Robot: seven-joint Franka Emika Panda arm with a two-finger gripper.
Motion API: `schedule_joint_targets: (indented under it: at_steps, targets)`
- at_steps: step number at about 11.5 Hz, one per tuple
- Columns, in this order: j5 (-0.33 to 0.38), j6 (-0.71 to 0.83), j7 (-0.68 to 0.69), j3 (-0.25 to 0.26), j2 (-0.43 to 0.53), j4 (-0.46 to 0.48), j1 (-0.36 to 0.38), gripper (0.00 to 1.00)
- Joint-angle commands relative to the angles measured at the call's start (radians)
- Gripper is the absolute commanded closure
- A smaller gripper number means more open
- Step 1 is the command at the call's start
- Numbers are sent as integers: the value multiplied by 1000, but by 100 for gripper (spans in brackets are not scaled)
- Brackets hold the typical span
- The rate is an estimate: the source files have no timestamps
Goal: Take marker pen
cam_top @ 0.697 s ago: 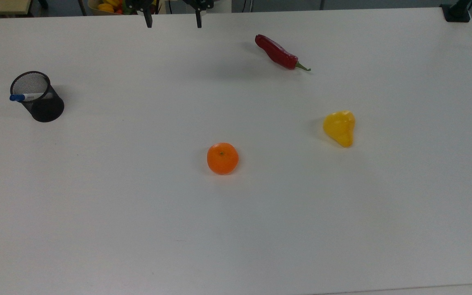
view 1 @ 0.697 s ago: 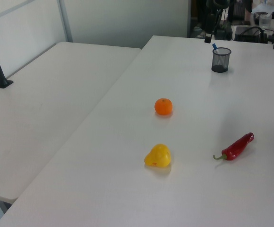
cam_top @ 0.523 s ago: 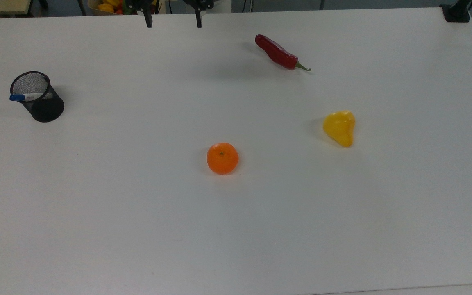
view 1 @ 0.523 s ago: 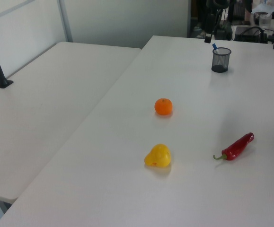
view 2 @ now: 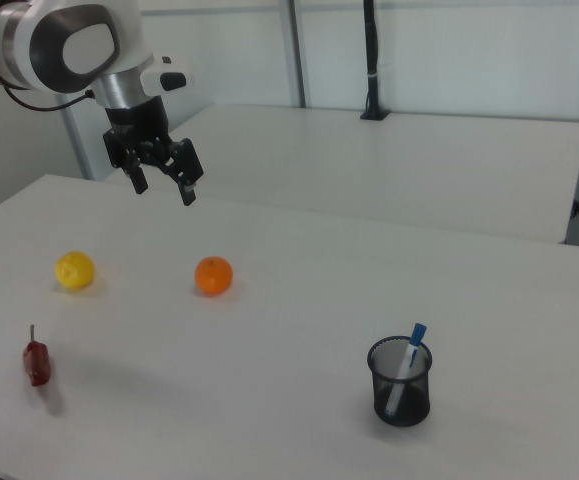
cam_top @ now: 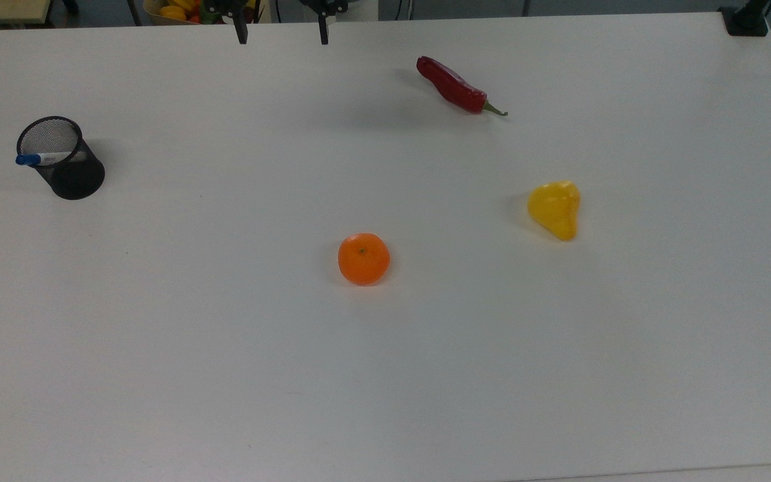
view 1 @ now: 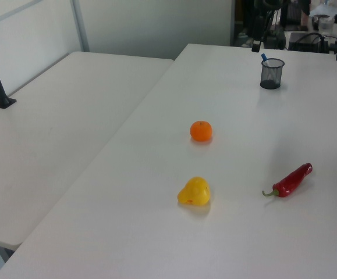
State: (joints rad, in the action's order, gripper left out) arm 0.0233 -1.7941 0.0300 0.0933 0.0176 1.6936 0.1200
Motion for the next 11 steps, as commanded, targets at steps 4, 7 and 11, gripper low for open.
schedule_joint_targets:
  at_steps: [4,7,11]
  targets:
    - [15,7,1,13,10,12,15,0]
    - [15,1,2,13,12,26,9,0]
    - [0,-2,2,37,12,18,-14,0]
